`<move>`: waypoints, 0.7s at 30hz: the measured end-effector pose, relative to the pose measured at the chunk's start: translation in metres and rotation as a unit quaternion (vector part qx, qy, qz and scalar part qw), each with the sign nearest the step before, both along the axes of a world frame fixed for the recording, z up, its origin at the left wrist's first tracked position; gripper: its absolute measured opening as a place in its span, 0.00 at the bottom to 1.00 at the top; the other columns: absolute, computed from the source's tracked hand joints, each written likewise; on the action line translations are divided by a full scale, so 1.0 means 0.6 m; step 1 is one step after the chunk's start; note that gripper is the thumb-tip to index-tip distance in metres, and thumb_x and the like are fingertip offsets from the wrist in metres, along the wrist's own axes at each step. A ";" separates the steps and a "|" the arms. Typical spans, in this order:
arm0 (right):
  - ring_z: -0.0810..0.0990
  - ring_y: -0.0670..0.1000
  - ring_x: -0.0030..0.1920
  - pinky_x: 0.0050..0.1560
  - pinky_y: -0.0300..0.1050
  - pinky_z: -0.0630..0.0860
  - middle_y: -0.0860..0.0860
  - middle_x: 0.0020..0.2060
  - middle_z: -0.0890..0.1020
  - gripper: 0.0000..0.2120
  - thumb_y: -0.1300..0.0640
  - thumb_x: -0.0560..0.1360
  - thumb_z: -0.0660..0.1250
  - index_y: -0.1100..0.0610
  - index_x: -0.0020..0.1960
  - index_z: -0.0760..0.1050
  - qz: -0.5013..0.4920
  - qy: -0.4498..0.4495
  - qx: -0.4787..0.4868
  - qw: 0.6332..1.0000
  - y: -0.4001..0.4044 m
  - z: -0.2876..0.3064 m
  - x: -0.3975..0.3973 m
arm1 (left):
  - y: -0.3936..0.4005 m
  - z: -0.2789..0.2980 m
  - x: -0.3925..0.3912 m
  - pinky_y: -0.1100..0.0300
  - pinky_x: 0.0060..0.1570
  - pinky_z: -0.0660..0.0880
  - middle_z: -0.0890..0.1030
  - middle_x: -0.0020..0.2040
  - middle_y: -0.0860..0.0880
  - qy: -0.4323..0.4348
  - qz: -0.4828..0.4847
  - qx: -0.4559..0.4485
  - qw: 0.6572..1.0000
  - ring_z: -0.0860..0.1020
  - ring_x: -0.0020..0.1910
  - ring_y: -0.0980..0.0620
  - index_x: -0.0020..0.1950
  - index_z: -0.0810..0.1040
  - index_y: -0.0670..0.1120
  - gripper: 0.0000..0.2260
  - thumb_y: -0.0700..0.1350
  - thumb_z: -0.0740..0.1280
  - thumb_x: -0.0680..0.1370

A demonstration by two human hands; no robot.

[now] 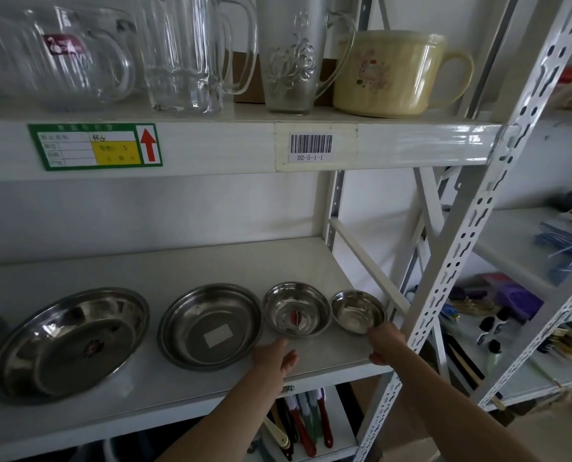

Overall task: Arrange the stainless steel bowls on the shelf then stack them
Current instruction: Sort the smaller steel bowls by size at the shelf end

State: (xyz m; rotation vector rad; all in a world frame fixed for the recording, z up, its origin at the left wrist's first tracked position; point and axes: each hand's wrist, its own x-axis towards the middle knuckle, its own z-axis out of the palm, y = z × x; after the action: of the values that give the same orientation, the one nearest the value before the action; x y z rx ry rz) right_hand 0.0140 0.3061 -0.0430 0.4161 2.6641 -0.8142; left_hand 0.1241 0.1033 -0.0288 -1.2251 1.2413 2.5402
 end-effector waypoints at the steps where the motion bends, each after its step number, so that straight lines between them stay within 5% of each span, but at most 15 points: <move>1: 0.83 0.55 0.48 0.48 0.48 0.83 0.56 0.47 0.80 0.04 0.61 0.77 0.66 0.60 0.47 0.72 -0.017 -0.001 -0.029 0.999 -0.001 0.001 0.003 | 0.001 0.000 0.000 0.49 0.51 0.78 0.75 0.42 0.38 0.003 0.002 0.000 1.000 0.78 0.39 0.45 0.64 0.69 0.35 0.18 0.35 0.67 0.76; 7: 0.77 0.55 0.45 0.33 0.44 0.76 0.57 0.47 0.76 0.04 0.59 0.78 0.59 0.58 0.44 0.69 -0.055 0.018 -0.169 0.984 -0.012 0.019 0.019 | 0.000 -0.003 0.007 0.46 0.58 0.78 0.75 0.43 0.38 0.017 0.011 0.000 1.000 0.79 0.42 0.44 0.70 0.65 0.35 0.24 0.36 0.68 0.76; 10: 0.78 0.55 0.42 0.39 0.48 0.81 0.55 0.39 0.76 0.10 0.59 0.78 0.60 0.56 0.37 0.68 -0.041 0.011 -0.169 0.985 -0.020 0.030 0.026 | -0.003 -0.002 0.014 0.46 0.56 0.78 0.75 0.41 0.38 0.012 0.020 0.004 1.000 0.78 0.39 0.44 0.65 0.68 0.34 0.18 0.36 0.67 0.77; 14: 0.84 0.54 0.40 0.47 0.48 0.83 0.57 0.37 0.81 0.05 0.61 0.77 0.65 0.61 0.43 0.74 -0.034 -0.038 -0.127 0.991 -0.034 0.040 0.027 | -0.014 -0.002 0.026 0.52 0.45 0.79 0.74 0.43 0.39 0.008 0.029 0.015 0.999 0.77 0.39 0.45 0.55 0.71 0.37 0.09 0.36 0.67 0.77; 17: 0.77 0.50 0.28 0.30 0.41 0.76 0.54 0.30 0.77 0.12 0.60 0.79 0.62 0.59 0.36 0.71 0.025 -0.034 -0.112 0.993 -0.059 0.066 0.035 | -0.027 -0.005 0.043 0.51 0.45 0.79 0.74 0.42 0.38 -0.005 0.034 0.019 0.999 0.77 0.38 0.44 0.45 0.71 0.38 0.05 0.35 0.67 0.77; 21: 0.74 0.47 0.20 0.20 0.37 0.69 0.53 0.28 0.77 0.09 0.58 0.80 0.62 0.63 0.46 0.75 0.060 -0.040 -0.107 0.992 -0.100 0.081 0.039 | -0.046 -0.010 0.072 0.54 0.29 0.80 0.74 0.44 0.37 -0.002 0.038 0.025 0.999 0.78 0.39 0.43 0.49 0.72 0.38 0.04 0.35 0.67 0.76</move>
State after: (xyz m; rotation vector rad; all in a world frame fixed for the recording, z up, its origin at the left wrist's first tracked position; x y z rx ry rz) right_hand 0.0376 0.2461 0.0055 0.2263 2.4672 -1.0097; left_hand 0.1674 0.0757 -0.0350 -1.2896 1.1436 2.6034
